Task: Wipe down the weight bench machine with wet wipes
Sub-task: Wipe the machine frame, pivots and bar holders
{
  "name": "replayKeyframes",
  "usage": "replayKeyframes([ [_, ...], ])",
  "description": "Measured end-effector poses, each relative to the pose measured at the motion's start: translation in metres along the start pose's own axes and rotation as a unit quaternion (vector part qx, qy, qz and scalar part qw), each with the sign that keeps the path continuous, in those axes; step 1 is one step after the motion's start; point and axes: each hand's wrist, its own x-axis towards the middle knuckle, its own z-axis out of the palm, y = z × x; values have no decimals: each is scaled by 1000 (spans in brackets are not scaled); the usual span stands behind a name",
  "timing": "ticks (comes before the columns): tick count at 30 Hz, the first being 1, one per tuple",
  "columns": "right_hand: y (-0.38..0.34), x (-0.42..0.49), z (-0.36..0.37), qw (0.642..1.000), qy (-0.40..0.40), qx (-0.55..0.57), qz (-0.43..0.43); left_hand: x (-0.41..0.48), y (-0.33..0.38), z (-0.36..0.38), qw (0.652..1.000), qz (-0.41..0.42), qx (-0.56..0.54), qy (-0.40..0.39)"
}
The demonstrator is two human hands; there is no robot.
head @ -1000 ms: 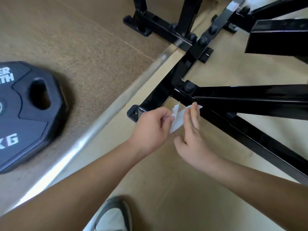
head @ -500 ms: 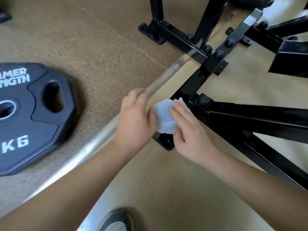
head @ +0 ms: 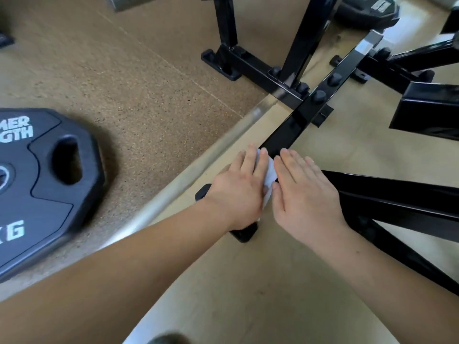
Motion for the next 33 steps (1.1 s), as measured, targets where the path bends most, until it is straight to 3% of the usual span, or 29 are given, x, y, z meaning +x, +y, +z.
replayKeyframes([
  [2,-4,1,7,999,-19,-44,15,-35,-4,3,1000,13,3,15],
  [6,-8,7,11,999,6,-31,28,-78,-16,20,996,41,-27,78],
  [11,-4,5,11,999,20,-35,5,-40,-10,-3,996,40,-17,72],
  [14,-5,5,9,999,7,-32,4,-9,-6,-20,999,9,-50,17],
  [18,-1,5,6,1000,12,-22,2,-36,-11,-1,996,-2,-83,41],
  [22,-4,4,7,999,24,-22,13,-96,-26,28,978,12,-186,92],
  [26,-11,2,11,999,-9,-13,48,-84,-27,21,958,7,-259,121],
  [30,-15,5,3,997,-48,2,53,-36,-23,-1,949,-28,-309,50],
  [33,-21,19,2,998,-48,39,20,-26,-24,-1,931,-57,-356,54],
])
